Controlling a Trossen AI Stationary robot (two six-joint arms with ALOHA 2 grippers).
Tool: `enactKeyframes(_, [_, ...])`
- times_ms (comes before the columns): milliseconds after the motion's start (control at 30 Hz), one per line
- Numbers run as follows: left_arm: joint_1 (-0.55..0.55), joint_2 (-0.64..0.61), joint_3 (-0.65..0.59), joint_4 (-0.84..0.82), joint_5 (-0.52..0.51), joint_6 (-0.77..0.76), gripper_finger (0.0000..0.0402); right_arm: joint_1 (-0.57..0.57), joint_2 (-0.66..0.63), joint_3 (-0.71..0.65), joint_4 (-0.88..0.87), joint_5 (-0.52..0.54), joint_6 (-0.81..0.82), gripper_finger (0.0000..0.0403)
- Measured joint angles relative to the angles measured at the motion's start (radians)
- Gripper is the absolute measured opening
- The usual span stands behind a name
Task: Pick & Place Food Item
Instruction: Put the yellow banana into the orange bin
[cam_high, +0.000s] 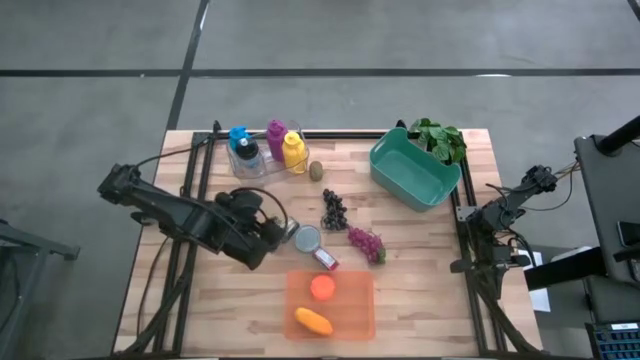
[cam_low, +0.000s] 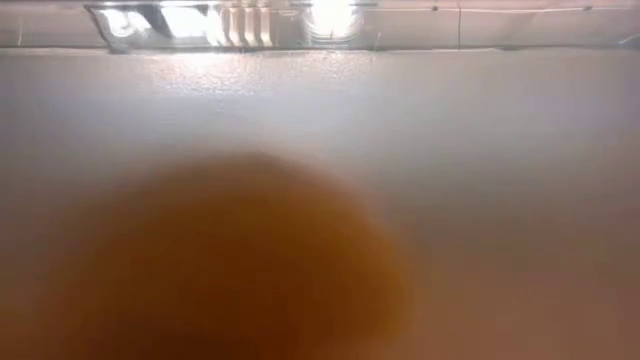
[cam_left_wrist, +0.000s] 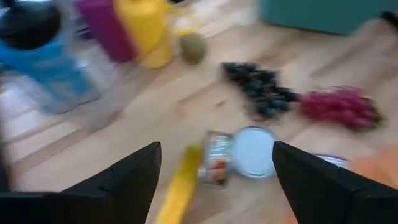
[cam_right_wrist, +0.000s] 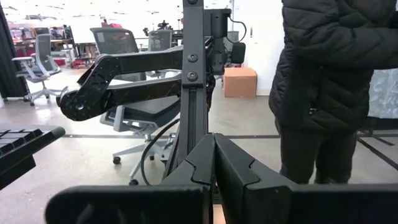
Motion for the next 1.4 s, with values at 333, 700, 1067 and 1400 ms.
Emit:
enactKeyframes(333, [0.014,-0.116,-0.128,-0.144,0.044,-0.001,0.0309,0.000,0.000,0.000,0.000,0.000,0.000,0.0008])
enactKeyframes(700, [0.019,-0.578,-0.458,-0.027,0.147,0.027,0.0309,0.000,0.000,0.000,0.000,0.000,0.000,0.0008])
enactKeyframes(1067, [0.021,-0.556,-0.634,0.200,0.223,0.195,0.0308,0.000,0.000,0.000,0.000,0.000,0.000,0.0008])
enactKeyframes(1400, [0.021,-0.479,-0.767,0.452,0.433,0.267,0.0308,0.000,0.000,0.000,0.000,0.000,0.000,0.0008])
